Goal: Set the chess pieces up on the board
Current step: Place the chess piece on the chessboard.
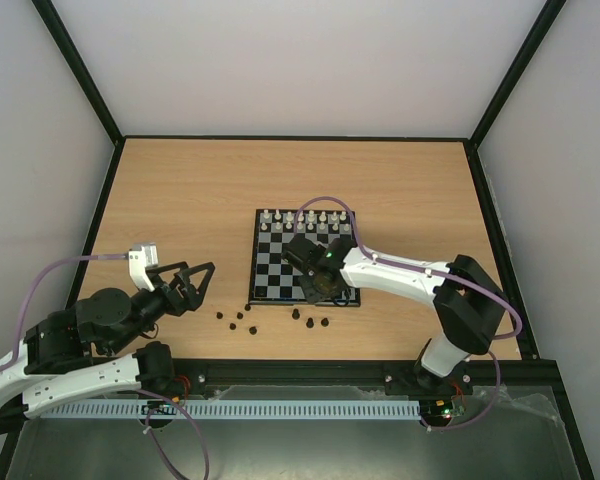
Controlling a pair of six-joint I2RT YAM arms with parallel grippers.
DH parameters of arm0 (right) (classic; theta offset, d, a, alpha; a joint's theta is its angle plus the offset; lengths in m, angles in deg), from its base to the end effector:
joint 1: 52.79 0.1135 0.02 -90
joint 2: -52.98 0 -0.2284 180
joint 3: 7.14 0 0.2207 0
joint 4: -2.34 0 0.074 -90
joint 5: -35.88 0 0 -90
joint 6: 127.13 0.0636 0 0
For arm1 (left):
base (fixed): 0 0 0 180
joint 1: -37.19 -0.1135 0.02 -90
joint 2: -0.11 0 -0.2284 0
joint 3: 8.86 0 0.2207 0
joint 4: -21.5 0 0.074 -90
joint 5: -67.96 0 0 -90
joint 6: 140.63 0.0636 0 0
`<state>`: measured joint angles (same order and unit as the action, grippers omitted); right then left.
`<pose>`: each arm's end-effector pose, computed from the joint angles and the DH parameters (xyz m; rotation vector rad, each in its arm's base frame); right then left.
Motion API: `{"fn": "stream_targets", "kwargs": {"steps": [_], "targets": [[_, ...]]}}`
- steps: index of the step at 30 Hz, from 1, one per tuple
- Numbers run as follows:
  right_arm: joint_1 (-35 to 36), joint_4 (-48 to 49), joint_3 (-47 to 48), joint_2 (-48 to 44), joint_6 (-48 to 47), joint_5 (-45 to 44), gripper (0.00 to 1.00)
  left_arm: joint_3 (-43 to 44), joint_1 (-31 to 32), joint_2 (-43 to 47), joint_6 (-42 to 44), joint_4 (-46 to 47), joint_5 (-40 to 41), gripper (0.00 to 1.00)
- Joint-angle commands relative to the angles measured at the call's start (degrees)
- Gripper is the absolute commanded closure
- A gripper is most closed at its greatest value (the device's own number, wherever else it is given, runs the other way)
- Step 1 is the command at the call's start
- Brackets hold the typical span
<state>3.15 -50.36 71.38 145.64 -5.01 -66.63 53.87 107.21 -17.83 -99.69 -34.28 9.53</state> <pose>0.1784 0.2393 0.1626 -0.4973 2.6511 0.1715 0.0604 -0.0687 0.3149 -0.0852 1.8488 -1.0227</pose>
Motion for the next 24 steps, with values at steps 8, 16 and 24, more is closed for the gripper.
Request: {"fn": "stream_targets", "kwargs": {"steps": [8,16,24], "targets": [[-1.9,1.6,-2.0,2.7,-1.2,0.6,0.87,-0.7,0.4,-0.3,0.6,1.5,0.6,0.01],[-2.5,2.6,-2.3,3.7,-1.7,0.9,0.86,-0.8,0.4,-0.3,0.6,1.3,0.7,0.01],[-2.6,2.2,-2.8,3.3,-1.4,0.6,0.86,-0.9,0.4,-0.3,0.4,1.4,0.7,0.01]]}}
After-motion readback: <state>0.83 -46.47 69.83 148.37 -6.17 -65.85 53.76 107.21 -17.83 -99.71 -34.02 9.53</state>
